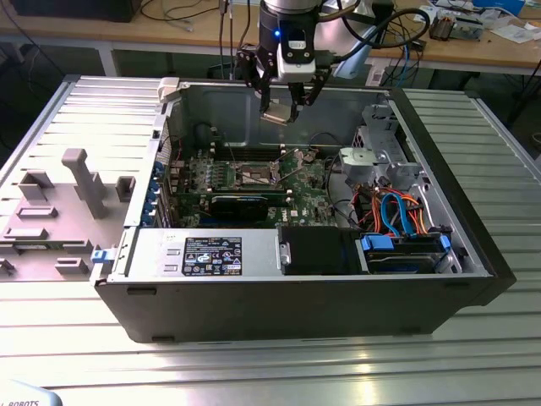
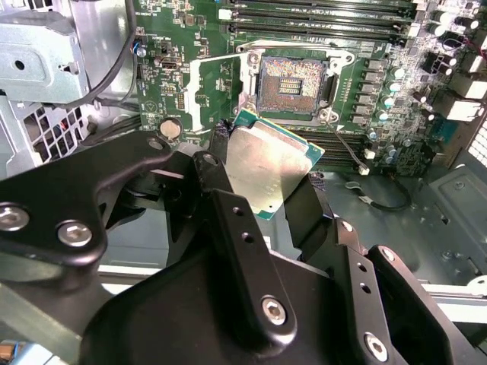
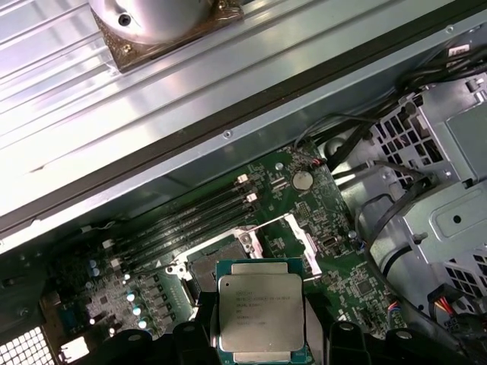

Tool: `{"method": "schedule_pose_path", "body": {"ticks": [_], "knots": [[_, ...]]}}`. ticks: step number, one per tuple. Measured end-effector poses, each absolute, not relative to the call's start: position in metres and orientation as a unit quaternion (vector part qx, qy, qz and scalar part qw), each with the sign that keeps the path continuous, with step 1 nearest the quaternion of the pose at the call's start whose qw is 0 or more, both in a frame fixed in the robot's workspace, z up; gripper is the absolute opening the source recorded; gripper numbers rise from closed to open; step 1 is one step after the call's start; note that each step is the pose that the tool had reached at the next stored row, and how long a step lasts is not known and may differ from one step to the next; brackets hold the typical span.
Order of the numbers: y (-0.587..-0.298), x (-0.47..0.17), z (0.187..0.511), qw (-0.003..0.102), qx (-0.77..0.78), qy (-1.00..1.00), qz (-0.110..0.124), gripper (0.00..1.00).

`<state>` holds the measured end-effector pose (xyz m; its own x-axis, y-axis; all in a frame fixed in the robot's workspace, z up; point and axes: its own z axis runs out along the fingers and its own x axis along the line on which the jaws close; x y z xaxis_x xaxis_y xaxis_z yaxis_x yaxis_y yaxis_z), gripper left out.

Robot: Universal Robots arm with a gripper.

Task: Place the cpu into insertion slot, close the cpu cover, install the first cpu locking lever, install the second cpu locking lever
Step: 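Place the cpu into insertion slot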

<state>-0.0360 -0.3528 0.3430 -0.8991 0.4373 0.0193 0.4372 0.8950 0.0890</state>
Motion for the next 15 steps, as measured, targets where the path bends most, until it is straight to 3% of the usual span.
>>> {"method": "schedule_pose_path", "body": {"ticks": [15], "knots": [[-0.3528,-0.0361,0.3426,0.001,0.233,0.971,0.046,0.54]]}}
